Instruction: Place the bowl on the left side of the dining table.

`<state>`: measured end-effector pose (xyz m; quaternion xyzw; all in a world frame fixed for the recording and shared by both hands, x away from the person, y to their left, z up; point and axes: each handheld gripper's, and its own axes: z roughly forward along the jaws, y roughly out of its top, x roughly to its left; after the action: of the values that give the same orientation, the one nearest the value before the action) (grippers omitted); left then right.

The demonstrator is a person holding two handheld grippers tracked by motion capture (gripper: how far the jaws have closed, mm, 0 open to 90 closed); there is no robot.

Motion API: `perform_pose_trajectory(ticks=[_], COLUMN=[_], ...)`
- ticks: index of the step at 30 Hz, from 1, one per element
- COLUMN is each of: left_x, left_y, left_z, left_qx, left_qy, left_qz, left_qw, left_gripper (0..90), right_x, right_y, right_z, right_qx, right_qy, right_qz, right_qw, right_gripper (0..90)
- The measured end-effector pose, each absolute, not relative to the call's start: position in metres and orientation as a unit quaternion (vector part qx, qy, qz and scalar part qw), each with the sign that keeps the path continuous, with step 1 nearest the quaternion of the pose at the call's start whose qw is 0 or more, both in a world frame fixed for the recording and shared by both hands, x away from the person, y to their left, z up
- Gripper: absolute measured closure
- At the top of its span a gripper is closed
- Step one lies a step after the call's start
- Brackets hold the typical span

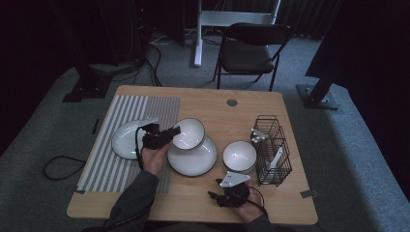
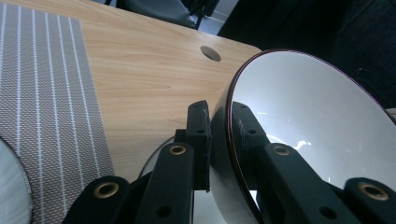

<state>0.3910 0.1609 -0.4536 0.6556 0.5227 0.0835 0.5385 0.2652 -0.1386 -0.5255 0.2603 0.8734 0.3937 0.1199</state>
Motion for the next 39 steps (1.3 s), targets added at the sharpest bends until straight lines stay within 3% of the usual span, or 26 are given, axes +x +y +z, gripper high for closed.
perform_pose_trajectory(ticks=[39], left_x=[0.392], left_y=[0.209], left_z=[-0.460], left_qx=[0.630], left_qy=[0.560], left_qz=[0.112], left_qw=[0.526], left_gripper=[80.8], right_x=[0.265], right_y=[-0.139], right_z=[-0.526], right_qx=[0.260], right_qy=[0.873], right_qz=[0.394], right_qw=[0.120], right_gripper=[43.7])
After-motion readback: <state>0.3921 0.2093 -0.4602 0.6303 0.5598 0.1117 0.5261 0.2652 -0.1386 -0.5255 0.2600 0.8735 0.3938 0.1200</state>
